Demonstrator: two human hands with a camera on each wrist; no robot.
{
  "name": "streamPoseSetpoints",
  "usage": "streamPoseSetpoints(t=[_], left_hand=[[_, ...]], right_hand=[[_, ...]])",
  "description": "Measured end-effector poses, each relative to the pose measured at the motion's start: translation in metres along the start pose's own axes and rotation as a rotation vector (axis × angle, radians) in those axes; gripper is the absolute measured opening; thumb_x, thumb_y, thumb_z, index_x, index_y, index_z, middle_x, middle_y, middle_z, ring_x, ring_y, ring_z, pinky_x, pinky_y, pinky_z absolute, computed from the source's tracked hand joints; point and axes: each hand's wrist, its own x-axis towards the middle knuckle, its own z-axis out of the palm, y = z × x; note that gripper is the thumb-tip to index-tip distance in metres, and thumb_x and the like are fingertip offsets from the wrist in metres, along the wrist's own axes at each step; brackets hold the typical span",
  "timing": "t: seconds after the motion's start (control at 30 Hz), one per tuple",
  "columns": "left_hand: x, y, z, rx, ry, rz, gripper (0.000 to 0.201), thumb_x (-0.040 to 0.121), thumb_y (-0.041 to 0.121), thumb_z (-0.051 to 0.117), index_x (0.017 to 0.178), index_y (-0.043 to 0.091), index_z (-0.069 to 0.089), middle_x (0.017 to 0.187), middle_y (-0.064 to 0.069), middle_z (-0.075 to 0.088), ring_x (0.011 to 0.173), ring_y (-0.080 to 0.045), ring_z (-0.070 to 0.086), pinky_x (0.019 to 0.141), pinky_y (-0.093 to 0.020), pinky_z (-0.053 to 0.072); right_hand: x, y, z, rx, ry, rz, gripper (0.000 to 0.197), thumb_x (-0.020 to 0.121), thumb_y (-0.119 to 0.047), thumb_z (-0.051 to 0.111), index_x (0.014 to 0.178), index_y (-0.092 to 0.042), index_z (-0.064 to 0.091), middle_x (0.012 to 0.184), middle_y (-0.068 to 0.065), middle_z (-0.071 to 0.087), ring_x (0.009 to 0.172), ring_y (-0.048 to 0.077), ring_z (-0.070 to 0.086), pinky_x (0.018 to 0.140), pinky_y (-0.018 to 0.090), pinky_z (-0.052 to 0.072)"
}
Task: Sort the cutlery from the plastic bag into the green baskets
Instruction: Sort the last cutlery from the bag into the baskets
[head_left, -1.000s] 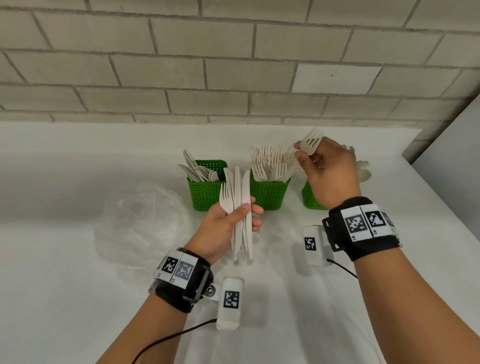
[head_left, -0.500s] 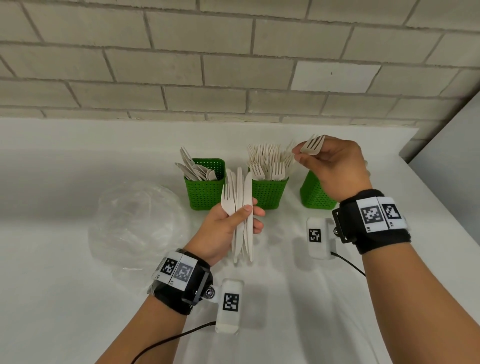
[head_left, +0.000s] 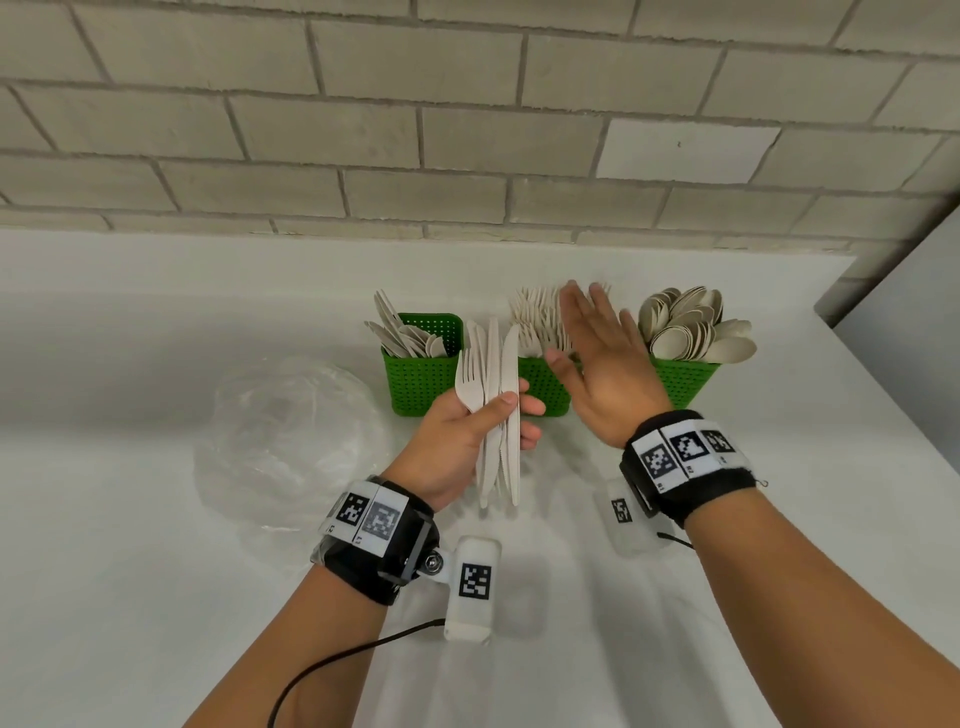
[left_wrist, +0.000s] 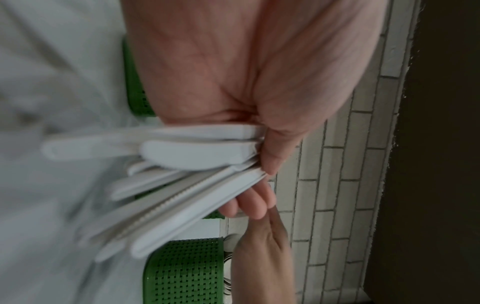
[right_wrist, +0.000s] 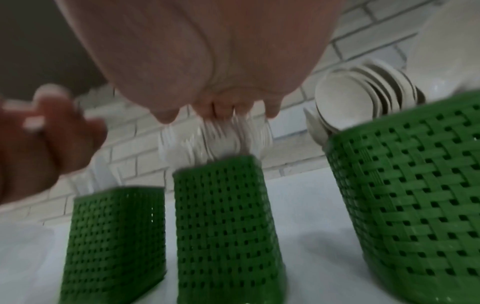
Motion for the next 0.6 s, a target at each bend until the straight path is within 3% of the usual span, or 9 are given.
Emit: streamPoseSetpoints(t=[0.07,0.13,0.2,0.23,0.3,0.33,0.47,0.53,0.6], left_hand=[[0.000,0.001,0.000,0.002,-0.001,0.002,0.018,0.099,0.006,0.048,0.109,0.004,0.062,0.089,-0.006,0.075,0.071,-0.018,0.069,0.073,-0.033,0.059],[-0.001,0.002,0.000,0.001,0.005,0.005,0.018,0.099,0.006,0.048,0.110,0.004,0.062,0.090,-0.007,0.075,0.071,-0.018,0.069,0.072,-0.032,0.059],[-0.001,0.004,0.001,-0.006,0.008,0.004,0.018,0.098,0.005,0.049,0.110,0.004,0.062,0.089,-0.006,0.075,0.070,-0.017,0.069,0.070,-0.030,0.059],[-0.001,0.005,0.001,-0.004,0.002,0.003,0.018,0.098,0.005,0.049,0.110,0.004,0.062,0.088,-0.006,0.075,0.070,-0.016,0.070,0.069,-0.028,0.059],[-0.002,0.007,0.003,0.001,-0.013,0.004,0.019,0.098,0.004,0.048,0.110,0.005,0.062,0.085,-0.005,0.075,0.071,-0.016,0.071,0.069,-0.028,0.059],[-0.003,0.007,0.003,-0.010,-0.017,0.004,0.020,0.099,0.006,0.047,0.112,0.005,0.062,0.088,-0.006,0.075,0.073,-0.017,0.072,0.071,-0.028,0.060],[-0.005,0.007,0.001,-0.063,0.006,-0.021,0.025,0.100,0.012,0.045,0.116,0.000,0.060,0.103,-0.014,0.073,0.079,-0.022,0.072,0.073,-0.032,0.060],[-0.006,0.006,0.000,-0.040,0.024,-0.032,0.021,0.100,0.012,0.046,0.109,0.002,0.062,0.096,-0.011,0.074,0.071,-0.019,0.071,0.067,-0.030,0.059],[-0.007,0.006,0.001,-0.005,0.025,-0.031,0.018,0.099,0.011,0.049,0.104,0.004,0.064,0.089,-0.007,0.075,0.064,-0.017,0.070,0.061,-0.028,0.059]], right_hand=[[0.003,-0.002,-0.002,0.014,0.014,0.017,0.070,0.099,-0.057,0.012,0.155,-0.015,0.011,0.164,0.000,0.005,0.150,0.014,-0.011,0.121,0.041,-0.006],[0.002,-0.013,-0.015,0.166,0.279,0.019,0.061,0.098,-0.051,0.026,0.143,-0.015,0.044,0.153,0.005,0.036,0.145,0.021,0.022,0.116,0.038,0.015],[-0.001,-0.026,-0.026,0.407,0.415,0.020,0.040,0.093,-0.044,0.048,0.112,-0.015,0.067,0.115,0.003,0.062,0.107,0.017,0.056,0.092,0.031,0.042],[-0.002,-0.032,-0.029,0.508,0.311,0.032,0.029,0.089,-0.040,0.058,0.100,-0.014,0.069,0.099,0.000,0.065,0.089,0.012,0.060,0.079,0.028,0.047],[-0.005,-0.039,-0.027,0.590,-0.013,0.056,0.011,0.086,-0.026,0.071,0.087,-0.016,0.068,0.082,-0.003,0.066,0.071,0.005,0.062,0.065,0.024,0.047],[-0.006,-0.040,-0.026,0.648,-0.046,0.060,0.007,0.086,-0.019,0.071,0.081,-0.017,0.066,0.077,0.000,0.067,0.067,0.007,0.065,0.063,0.024,0.048],[-0.004,-0.040,-0.035,1.165,0.301,0.256,0.017,0.098,-0.004,0.047,0.085,-0.014,0.051,0.080,0.020,0.068,0.073,0.034,0.069,0.067,0.041,0.057],[-0.003,-0.041,-0.037,1.361,0.375,0.323,0.018,0.101,-0.006,0.042,0.087,-0.013,0.050,0.064,0.005,0.060,0.051,0.023,0.059,0.051,0.031,0.050],[-0.006,-0.045,-0.039,1.165,0.324,0.297,0.021,0.099,-0.015,0.051,0.078,-0.015,0.054,0.057,-0.003,0.050,0.044,0.012,0.042,0.045,0.024,0.035]])
